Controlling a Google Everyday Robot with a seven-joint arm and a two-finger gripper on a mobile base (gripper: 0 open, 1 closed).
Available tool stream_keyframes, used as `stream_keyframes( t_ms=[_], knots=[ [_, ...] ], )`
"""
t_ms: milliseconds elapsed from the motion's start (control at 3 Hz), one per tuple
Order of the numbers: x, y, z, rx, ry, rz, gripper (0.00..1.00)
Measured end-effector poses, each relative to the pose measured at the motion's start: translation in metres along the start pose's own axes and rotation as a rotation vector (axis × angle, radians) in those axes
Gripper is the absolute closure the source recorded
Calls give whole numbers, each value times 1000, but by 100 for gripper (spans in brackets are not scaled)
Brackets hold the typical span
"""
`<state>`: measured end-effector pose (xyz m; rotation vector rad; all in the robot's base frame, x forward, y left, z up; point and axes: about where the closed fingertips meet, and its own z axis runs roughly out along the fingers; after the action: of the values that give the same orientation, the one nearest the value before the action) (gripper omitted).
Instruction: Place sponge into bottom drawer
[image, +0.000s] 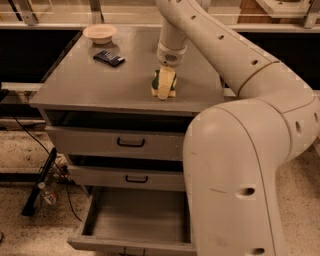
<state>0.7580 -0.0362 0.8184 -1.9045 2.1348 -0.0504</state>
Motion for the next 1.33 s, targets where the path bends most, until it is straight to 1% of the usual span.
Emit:
stream_keyframes(
  t_ms=[333, 667, 1000, 1333],
  knots=[
    [0, 0, 0, 0, 0, 0, 72],
    [0, 0, 0, 0, 0, 0, 96],
    [0, 0, 0, 0, 0, 0, 100],
    [0, 0, -2, 0, 0, 0, 100]
  ],
)
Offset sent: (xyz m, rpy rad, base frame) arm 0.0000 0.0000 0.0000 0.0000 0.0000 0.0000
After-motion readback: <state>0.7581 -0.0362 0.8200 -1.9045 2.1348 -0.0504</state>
